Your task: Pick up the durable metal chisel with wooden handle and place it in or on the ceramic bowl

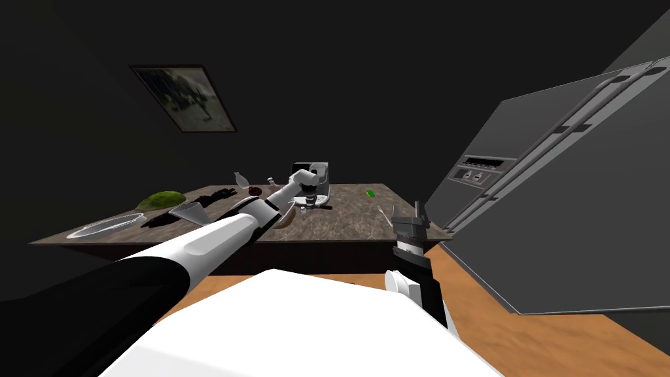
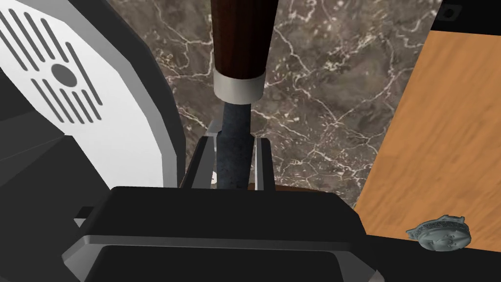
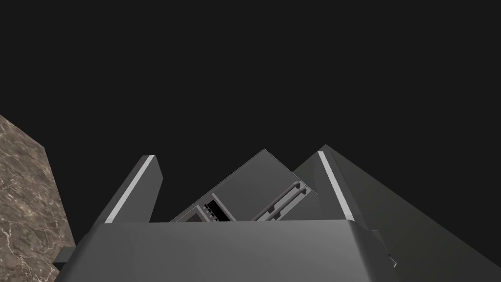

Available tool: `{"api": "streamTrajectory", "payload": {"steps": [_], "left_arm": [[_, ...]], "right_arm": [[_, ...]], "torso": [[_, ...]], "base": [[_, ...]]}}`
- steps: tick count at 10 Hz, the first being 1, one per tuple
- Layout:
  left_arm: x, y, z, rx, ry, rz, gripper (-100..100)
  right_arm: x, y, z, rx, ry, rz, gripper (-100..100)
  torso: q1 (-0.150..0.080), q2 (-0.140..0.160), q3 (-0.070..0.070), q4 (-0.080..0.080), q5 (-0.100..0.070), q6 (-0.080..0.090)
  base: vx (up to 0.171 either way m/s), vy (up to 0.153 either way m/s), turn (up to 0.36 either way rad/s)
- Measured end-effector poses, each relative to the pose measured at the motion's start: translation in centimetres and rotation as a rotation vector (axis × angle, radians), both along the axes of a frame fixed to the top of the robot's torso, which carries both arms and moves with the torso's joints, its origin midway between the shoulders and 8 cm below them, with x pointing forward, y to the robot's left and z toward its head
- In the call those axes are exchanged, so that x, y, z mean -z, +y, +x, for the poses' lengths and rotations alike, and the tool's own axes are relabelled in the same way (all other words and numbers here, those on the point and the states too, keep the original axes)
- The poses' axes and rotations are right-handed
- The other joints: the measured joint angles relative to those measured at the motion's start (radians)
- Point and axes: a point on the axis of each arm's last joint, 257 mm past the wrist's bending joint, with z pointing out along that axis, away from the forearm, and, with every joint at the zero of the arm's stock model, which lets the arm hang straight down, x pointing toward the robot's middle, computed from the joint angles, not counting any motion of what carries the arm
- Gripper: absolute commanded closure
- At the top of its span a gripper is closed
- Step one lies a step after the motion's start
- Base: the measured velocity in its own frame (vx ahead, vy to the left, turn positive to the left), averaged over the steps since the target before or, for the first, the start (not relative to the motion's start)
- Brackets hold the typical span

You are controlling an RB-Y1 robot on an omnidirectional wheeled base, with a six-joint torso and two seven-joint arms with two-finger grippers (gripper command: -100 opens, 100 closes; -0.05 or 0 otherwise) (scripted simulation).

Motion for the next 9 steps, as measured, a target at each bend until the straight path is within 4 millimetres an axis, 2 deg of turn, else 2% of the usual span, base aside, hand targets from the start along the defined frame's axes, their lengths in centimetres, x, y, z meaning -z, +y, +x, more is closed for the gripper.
{"api": "streamTrajectory", "payload": {"steps": [4, 9], "left_arm": [[-2.3, 1.4, -1.0, 0.002, 0.030, 0.049, 100], [-3.4, 3.0, -3.0, -0.005, 0.103, 0.100, 100]], "right_arm": [[0.0, 0.0, 0.0, 0.000, 0.000, 0.000, 0], [0.0, 0.0, 0.0, 0.000, 0.000, 0.000, 0]], "torso": [[0.011, -0.001, -0.002, -0.003, 0.003, -0.009], [0.011, 0.001, -0.001, -0.004, 0.004, -0.013]], "base": [[-0.009, 0.098, 0.042], [-0.002, 0.025, 0.011]]}}
